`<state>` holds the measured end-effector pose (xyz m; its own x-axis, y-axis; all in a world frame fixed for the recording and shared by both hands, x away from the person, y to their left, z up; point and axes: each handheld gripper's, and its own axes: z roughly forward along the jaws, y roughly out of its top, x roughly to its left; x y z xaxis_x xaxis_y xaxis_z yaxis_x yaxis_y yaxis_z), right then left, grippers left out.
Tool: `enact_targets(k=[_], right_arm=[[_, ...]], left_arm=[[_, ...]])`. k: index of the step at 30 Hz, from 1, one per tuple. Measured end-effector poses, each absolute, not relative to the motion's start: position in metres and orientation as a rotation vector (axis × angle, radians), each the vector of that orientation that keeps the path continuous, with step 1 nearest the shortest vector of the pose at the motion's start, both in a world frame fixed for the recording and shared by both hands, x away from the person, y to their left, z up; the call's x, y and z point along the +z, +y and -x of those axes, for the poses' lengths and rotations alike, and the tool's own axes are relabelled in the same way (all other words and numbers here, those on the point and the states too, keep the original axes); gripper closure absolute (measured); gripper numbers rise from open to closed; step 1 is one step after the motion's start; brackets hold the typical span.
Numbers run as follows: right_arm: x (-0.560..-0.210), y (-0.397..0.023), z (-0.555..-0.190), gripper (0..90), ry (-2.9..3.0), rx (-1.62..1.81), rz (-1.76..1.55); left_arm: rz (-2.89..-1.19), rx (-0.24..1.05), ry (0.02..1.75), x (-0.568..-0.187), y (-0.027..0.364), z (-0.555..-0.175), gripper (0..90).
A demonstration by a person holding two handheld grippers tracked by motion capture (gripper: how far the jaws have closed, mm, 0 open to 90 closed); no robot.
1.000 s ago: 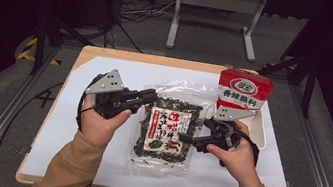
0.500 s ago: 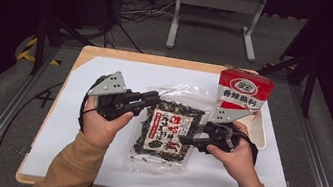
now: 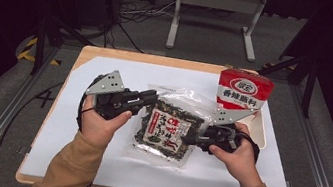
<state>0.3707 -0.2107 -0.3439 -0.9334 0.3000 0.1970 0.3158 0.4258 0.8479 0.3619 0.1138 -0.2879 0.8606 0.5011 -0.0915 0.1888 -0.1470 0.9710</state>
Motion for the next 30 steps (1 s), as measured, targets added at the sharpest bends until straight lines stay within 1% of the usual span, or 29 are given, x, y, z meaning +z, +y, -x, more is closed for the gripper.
enact_targets(k=[5, 6, 7, 8, 9, 12, 16, 19, 25, 28, 30], right_arm=[[-0.343, -0.212, -0.370, 75.2, -2.629, -1.567, 0.552], [-0.343, -0.212, -0.370, 75.2, -2.634, -1.562, 0.549], [-0.343, -0.212, -0.370, 75.2, -2.634, -1.562, 0.549], [-0.342, -0.213, -0.369, 75.3, -2.645, -1.548, 0.556], [-0.342, -0.213, -0.369, 75.3, -2.645, -1.548, 0.556], [-0.339, -0.217, -0.369, 75.3, -2.639, -1.549, 0.563], [-0.334, -0.223, -0.368, 75.3, -2.660, -1.536, 0.577], [-0.329, -0.230, -0.367, 75.2, -2.682, -1.530, 0.587], [-0.315, -0.242, -0.366, 75.2, -2.729, -1.511, 0.609], [-0.308, -0.250, -0.366, 75.2, -2.752, -1.503, 0.626], [-0.305, -0.255, -0.366, 75.2, -2.759, -1.503, 0.639]], left_arm=[[-1.702, 0.285, 0.515, -0.285, 0.119, -0.360, 82.1], [-1.695, 0.273, 0.502, -0.285, 0.122, -0.360, 84.0], [-1.695, 0.273, 0.502, -0.285, 0.122, -0.360, 90.0], [-1.691, 0.250, 0.499, -0.283, 0.124, -0.359, 89.9], [-1.698, 0.263, 0.490, -0.282, 0.126, -0.358, 89.9], [-1.709, 0.249, 0.491, -0.280, 0.129, -0.356, 85.3], [-1.722, 0.254, 0.503, -0.279, 0.134, -0.356, 77.3], [-1.740, 0.260, 0.522, -0.281, 0.136, -0.357, 73.0], [-1.766, 0.279, 0.550, -0.286, 0.138, -0.360, 71.1], [-1.777, 0.283, 0.559, -0.289, 0.139, -0.363, 68.1], [-1.790, 0.297, 0.558, -0.291, 0.141, -0.365, 64.2]])
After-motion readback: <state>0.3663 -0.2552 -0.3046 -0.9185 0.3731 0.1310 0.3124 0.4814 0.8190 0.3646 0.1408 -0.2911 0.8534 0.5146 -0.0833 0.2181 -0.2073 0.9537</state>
